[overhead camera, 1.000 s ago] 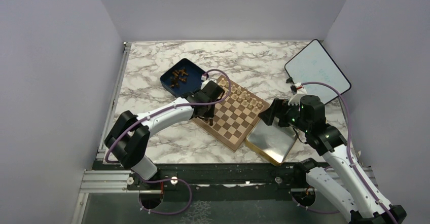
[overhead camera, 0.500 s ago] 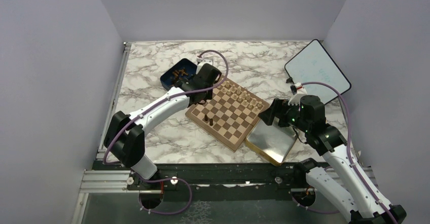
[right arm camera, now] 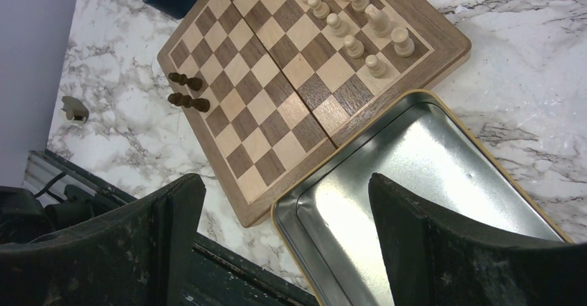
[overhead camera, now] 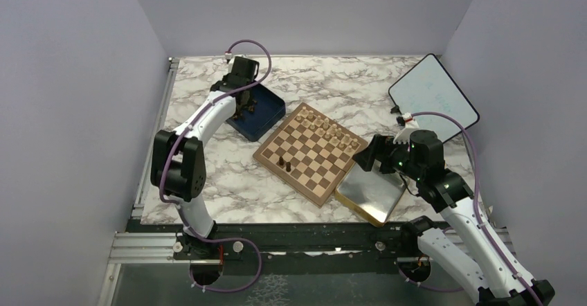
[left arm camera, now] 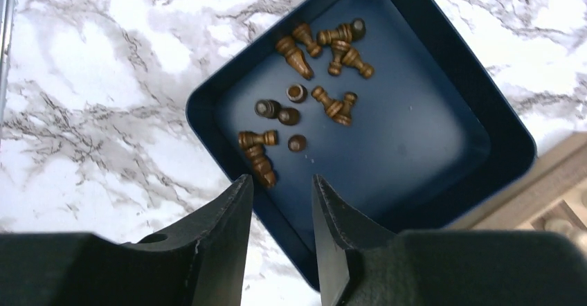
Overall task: Set up the chess pieces on the board
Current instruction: Pick up the chess piece from the storage box.
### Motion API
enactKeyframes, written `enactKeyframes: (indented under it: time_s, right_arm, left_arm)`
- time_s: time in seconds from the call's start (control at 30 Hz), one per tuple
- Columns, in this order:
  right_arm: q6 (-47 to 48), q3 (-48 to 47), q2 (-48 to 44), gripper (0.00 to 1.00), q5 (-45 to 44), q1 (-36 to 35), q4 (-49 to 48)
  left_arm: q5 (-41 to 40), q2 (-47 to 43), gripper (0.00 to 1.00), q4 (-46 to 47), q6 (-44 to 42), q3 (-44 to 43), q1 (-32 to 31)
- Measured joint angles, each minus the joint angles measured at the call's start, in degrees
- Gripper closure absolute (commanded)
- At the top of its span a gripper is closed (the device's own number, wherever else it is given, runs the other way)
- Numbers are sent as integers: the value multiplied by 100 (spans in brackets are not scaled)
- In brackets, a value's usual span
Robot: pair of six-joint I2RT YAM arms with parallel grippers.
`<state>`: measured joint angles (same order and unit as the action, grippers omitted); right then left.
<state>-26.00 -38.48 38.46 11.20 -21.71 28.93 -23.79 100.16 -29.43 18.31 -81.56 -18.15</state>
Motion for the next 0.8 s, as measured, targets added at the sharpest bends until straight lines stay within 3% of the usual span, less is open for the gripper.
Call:
enactKeyframes:
  time_s: [0.43,0.8]
  right_arm:
    - [-74,0,7,6,-4,0,-9]
    - [-125,0,28,6,-9,0,-11]
  left_arm:
    - [258,1121,64,319,-280,-603,446]
    - [448,1399,69,527,-291,-612,608]
